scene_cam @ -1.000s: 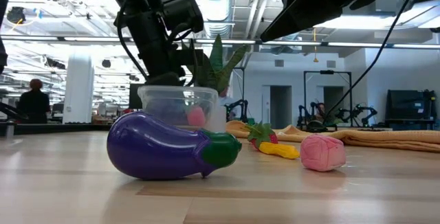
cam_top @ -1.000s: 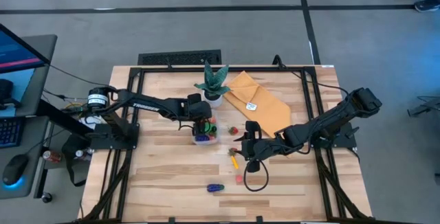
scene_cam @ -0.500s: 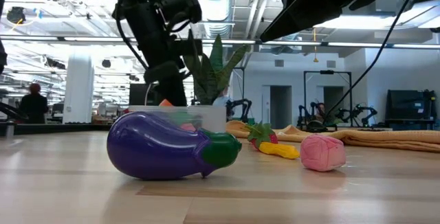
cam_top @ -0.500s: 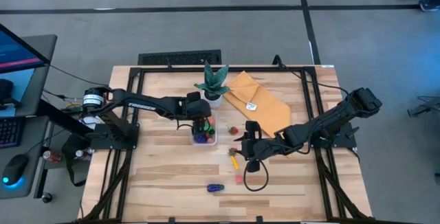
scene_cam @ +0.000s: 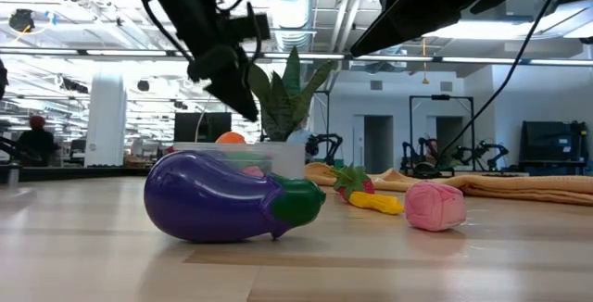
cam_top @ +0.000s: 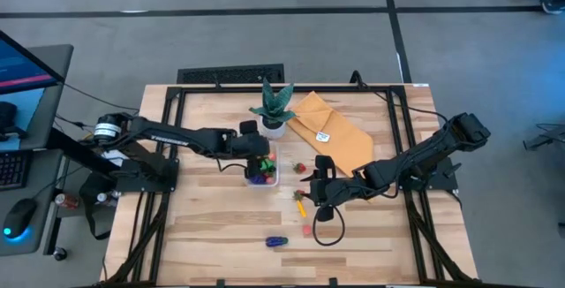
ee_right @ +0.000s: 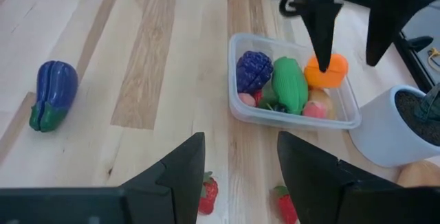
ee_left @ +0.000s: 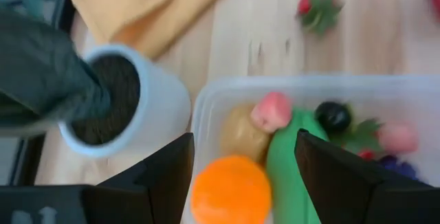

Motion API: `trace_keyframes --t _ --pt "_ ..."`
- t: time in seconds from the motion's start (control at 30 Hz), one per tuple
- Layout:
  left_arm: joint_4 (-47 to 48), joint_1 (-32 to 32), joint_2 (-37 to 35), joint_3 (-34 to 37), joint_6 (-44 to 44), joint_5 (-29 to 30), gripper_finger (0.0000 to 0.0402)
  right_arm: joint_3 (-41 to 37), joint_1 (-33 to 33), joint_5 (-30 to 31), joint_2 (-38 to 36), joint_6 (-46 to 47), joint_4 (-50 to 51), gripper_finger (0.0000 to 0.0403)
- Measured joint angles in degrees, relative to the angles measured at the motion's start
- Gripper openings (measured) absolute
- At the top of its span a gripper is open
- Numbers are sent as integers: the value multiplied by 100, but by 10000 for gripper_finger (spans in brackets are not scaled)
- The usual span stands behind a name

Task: Pick and placing Produce into tupperware
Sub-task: Put the peach into the transparent bin

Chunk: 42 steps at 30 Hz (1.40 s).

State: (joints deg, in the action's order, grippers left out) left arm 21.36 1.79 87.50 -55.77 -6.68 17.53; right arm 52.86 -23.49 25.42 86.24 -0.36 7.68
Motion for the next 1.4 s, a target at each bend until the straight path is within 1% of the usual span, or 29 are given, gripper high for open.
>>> trace_keyframes --t 0.17,0.33,0.47,0.6,0.73,0.83,0.97,1.1,1.23,1.4 --pt "61 -347 -522 0 -20 143 241 0 -2 -1 0 36 16 176" --pt "198 -896 -1212 0 22 168 241 -1 -1 4 0 260 239 175" --pt "477 -1522 -1794 0 192 236 241 -2 0 17 0 521 451 177" --pt "704 -2267 -2317 0 453 285 241 -4 -33 19 0 681 454 178" --pt "813 -3106 -2617 0 795 366 241 -4 -192 18 0 931 607 176" --pt "882 -3787 -2653 0 1039 821 241 -7 -356 23 0 1095 750 176" --pt "946 -4633 -2563 0 1361 1763 241 -7 -596 116 0 1200 721 175" --pt "978 -5296 -2442 78 1701 2638 241 -7 -776 308 0 1351 730 173" --pt "870 -5773 -2377 328 2109 3158 241 -7 -872 318 0 1540 721 173" --pt "280 -6179 -2375 903 2391 3529 241 -7 -997 226 0 1828 722 171"
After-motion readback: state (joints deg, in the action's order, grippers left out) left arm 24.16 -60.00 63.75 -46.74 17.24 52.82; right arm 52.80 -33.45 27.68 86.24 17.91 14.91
